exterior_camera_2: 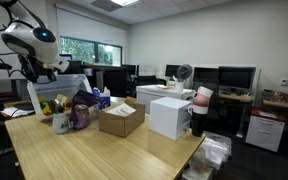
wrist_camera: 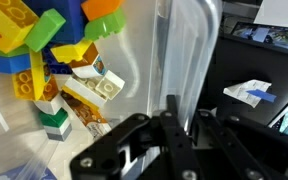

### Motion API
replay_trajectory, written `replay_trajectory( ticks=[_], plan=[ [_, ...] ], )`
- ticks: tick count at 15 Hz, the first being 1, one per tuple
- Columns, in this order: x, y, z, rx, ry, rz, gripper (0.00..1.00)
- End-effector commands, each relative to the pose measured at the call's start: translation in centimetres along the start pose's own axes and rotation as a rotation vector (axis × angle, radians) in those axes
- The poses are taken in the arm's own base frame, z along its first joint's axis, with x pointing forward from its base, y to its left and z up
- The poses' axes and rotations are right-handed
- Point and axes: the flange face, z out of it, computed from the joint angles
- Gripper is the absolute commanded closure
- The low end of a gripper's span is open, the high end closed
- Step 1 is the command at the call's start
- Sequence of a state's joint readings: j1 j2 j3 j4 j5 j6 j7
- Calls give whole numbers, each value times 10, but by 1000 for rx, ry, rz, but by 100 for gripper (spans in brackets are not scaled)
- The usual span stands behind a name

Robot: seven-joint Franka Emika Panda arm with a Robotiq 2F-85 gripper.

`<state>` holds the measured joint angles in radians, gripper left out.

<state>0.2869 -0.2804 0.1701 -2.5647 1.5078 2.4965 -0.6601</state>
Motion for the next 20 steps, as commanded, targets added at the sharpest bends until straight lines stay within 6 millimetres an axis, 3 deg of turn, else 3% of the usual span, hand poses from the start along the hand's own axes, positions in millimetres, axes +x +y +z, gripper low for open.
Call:
replay_trajectory(
  ticks=[1,14,20],
  plan=[
    [-7,6,-12,58,8,-16,95],
    [-8,29,-22,159,6,-1,95],
    [-9,49,-29,214,41,22,95]
  ],
)
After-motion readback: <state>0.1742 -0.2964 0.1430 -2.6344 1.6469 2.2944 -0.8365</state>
